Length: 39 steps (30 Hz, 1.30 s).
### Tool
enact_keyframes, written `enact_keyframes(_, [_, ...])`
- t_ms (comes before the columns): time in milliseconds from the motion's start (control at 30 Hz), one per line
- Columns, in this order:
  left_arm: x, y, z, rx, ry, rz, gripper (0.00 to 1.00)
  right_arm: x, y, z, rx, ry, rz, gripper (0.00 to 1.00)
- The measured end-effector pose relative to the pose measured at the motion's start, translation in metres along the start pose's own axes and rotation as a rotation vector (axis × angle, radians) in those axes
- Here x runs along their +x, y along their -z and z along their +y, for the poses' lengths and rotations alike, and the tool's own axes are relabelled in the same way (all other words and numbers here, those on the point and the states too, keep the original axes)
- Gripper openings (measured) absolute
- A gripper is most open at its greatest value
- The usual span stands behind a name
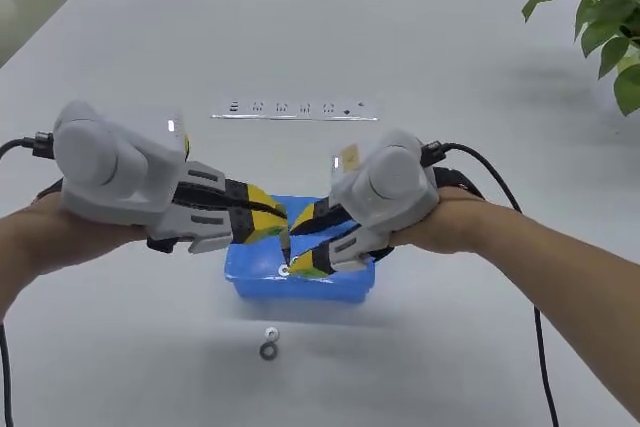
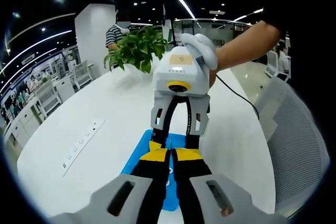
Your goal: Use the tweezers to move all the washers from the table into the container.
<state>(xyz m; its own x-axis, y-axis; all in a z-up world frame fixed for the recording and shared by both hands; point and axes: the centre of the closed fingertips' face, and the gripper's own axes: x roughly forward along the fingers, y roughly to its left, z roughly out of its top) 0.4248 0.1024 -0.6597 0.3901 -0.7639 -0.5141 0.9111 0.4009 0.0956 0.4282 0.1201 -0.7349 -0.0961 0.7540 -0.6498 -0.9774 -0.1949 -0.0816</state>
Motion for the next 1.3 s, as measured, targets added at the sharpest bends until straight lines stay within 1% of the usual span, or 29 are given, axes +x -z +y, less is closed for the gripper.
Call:
enact_keyframes(233, [-0.007, -0.008, -0.007, 0.011, 0.002, 0.0, 0.07, -0.015, -0.001, 0.004, 0.049, 0.04, -0.003, 0.35])
enact_keyframes(433, [-0.011, -0.012, -0.014, 0.015, 0.005, -0.002, 0.07, -0.026, 0.003, 0.011, 0.082, 0.065, -0.004, 0.41])
enact_keyframes(567, [-0.015, -0.014, -0.018, 0.016, 0.006, -0.004, 0.07, -0.032, 0.006, 0.014, 0.097, 0.082, -0.004, 0.45])
enact_keyframes(700, [-0.018, -0.014, -0.022, 0.017, 0.008, -0.002, 0.07, -0.039, 0.008, 0.016, 0.122, 0.104, -0.015, 0.47])
enact_keyframes(833, [-0.019, -0.012, -0.026, 0.016, 0.01, 0.003, 0.07, -0.044, 0.009, 0.018, 0.141, 0.122, -0.022, 0.5])
enact_keyframes(900, [-0.02, -0.011, -0.029, 0.014, 0.012, 0.005, 0.07, -0.048, 0.01, 0.02, 0.158, 0.136, -0.031, 0.52])
enact_keyframes(1100, [-0.021, -0.006, -0.036, 0.009, 0.016, 0.005, 0.07, -0.054, 0.013, 0.026, 0.182, 0.157, -0.045, 0.57])
enact_keyframes(1300, [-0.021, 0.003, -0.044, -0.001, 0.018, 0.008, 0.07, -0.059, 0.018, 0.031, 0.21, 0.178, -0.054, 0.62])
